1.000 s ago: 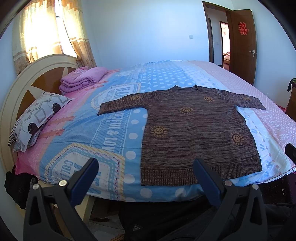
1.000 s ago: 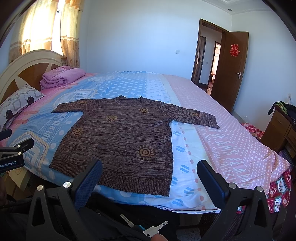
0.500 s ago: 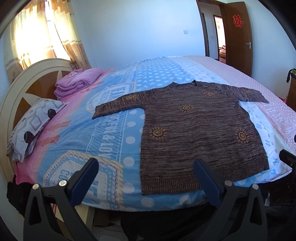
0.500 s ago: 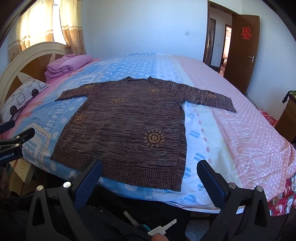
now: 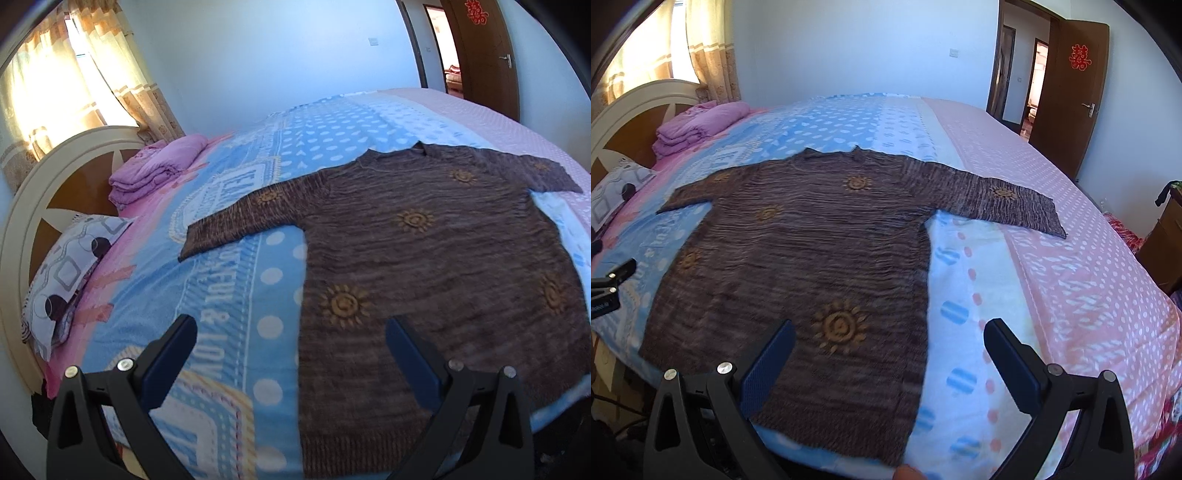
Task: Fold small clothes
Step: 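Reach the right gripper to the sweater sleeve cuff and grasp it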
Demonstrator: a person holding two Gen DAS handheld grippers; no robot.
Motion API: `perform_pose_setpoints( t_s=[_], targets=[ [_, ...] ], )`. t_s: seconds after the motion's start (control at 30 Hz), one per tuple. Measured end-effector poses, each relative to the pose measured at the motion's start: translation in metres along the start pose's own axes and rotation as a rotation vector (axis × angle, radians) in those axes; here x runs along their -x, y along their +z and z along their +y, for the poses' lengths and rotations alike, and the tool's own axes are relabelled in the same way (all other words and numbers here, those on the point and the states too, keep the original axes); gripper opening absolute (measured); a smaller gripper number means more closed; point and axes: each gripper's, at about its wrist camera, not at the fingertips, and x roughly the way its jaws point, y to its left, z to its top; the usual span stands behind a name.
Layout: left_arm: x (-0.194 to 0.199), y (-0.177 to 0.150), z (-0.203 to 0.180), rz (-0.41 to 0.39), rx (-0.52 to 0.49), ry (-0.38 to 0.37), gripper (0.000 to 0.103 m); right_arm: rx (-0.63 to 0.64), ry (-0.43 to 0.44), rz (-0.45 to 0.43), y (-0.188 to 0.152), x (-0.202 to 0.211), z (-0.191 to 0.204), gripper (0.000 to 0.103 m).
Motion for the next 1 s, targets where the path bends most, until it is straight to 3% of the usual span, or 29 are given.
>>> perform_pose_setpoints(
  t_s=[0.1, 0.17, 0.47, 0.7, 1.0],
  targets=[
    [-0.025, 0.015, -0.002, 0.002, 0.005, 0.032, 0.103, -0.027, 0.014, 0.037, 0.014, -0.027, -0.015, 0.102],
    [-0.043, 0.027, -0.002, 0.025, 0.017, 0.010, 0.103, -0.057, 0.015, 0.065, 0.026, -0.048, -0.029, 0.102],
    [-0.099, 0.074, -0.011, -0.004, 0.025, 0.048, 0.103, -0.219, -0.009, 0.094, 0.070, -0.106, -0.101, 0.102],
    [-0.155, 0.095, -0.006, 0.035, 0.070, 0.072, 0.103, -0.450, -0.024, 0.113, 0.095, -0.141, -0.188, 0.086],
    [-0.196, 0.099, -0.008, 0.047, 0.040, 0.167, 0.103, -0.542, -0.147, 0.138, 0.114, -0.188, -0.262, 0.066]
  ],
)
